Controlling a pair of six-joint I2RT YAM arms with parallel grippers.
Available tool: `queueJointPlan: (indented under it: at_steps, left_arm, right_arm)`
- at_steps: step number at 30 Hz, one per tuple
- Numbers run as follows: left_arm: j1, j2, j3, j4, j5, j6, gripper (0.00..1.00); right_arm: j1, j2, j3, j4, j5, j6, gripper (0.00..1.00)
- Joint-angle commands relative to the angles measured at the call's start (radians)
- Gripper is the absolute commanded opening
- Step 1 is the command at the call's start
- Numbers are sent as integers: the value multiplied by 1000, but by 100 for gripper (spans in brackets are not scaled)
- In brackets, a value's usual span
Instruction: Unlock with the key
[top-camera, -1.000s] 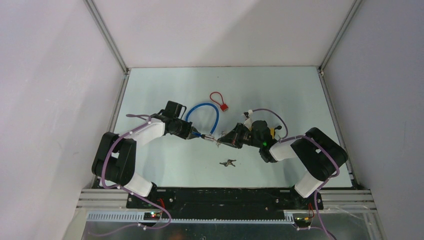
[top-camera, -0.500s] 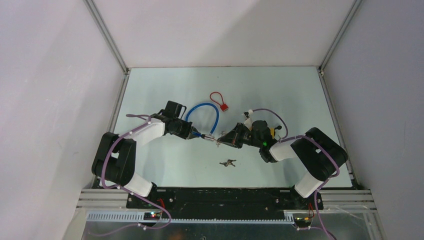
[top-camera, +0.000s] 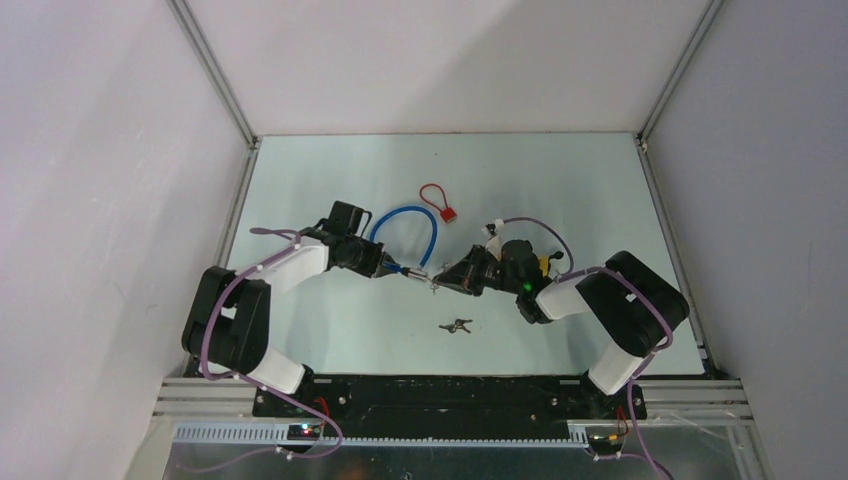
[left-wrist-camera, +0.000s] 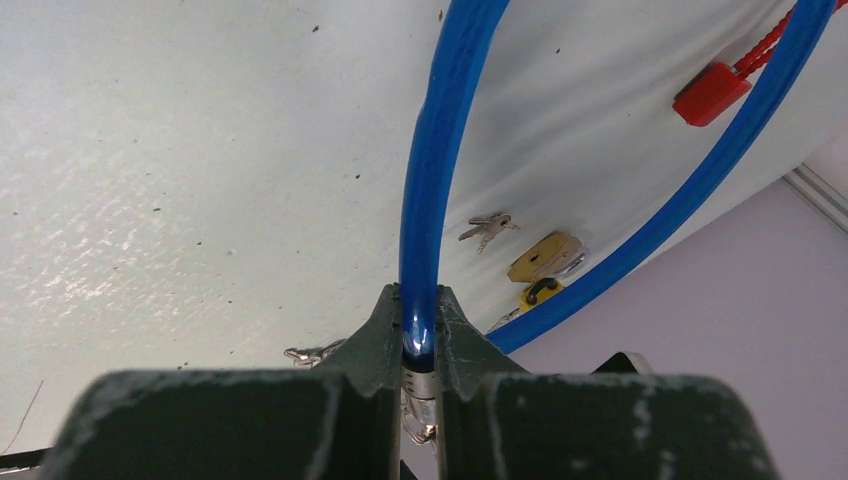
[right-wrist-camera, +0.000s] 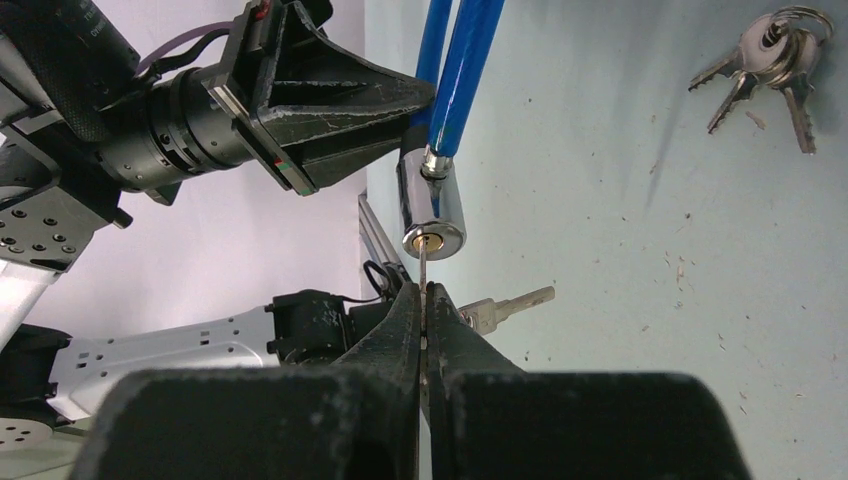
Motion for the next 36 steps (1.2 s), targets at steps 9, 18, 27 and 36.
queueJointPlan:
  at_steps: [9, 18, 27, 36]
  left_arm:
    - [-47, -74, -7, 51, 42, -21, 0]
    - [-91, -116, -9, 66, 35, -30, 0]
    - [-110, -197, -15, 104, 55, -76, 0]
    - [-58, -255, -62, 117, 2, -53, 0]
  right_arm:
    - [19, 50, 108, 9, 14, 26, 0]
    - [52, 118, 207, -58, 75, -12, 0]
    - [114, 153, 257, -157, 186, -151, 0]
    - [98, 110, 250, -143, 142, -164, 12]
